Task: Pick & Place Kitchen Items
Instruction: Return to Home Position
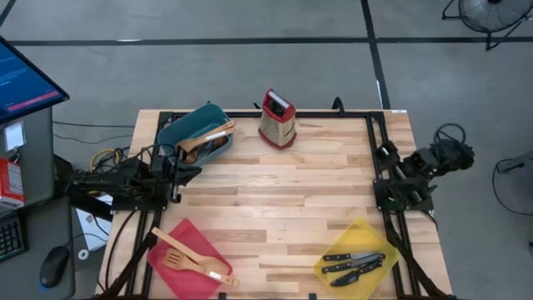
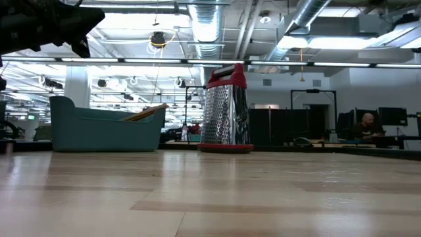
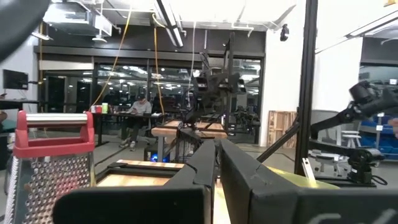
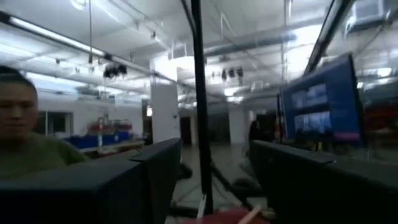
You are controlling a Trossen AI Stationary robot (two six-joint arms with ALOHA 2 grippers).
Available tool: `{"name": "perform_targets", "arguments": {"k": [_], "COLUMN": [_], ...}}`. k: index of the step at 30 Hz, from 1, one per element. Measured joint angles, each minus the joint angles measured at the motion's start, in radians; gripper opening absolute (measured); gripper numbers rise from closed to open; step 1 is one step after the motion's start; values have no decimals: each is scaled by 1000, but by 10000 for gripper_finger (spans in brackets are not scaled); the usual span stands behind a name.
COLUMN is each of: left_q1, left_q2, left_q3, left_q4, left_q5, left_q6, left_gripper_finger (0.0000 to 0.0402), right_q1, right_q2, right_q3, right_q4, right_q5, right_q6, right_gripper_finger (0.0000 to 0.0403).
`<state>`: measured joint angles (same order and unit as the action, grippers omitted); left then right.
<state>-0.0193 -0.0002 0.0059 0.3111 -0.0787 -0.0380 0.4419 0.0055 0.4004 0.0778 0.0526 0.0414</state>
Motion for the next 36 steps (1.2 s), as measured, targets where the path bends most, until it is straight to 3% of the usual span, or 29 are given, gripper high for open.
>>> {"name": "perform_targets", "arguments": {"k": [4,7,12,21,36], "left_q1": [0,0,0,0,0], "left_q2": [0,0,0,0,0], "left_q3": [0,0,0,0,0], "left_q4": [6,6,6,6,12], "left_q5": [-1,-1,-2,-2,-2], "left_q6": [0,0,0,0,0], "left_gripper_finger": [8,8,8,8,8], "right_q1": [3,2,0,1,-6], "right_q2": [-1,-1,-1,-2,1], "right_q3": [-1,-56,-154,-394,-393], "right_q4": [-69,-126,-80,154,-64], "right_q5": [-80,-78,-75,-101,-69], "right_q6": [1,30,38,39,-33], "right_gripper_finger": [205,204,201,205,206]}}
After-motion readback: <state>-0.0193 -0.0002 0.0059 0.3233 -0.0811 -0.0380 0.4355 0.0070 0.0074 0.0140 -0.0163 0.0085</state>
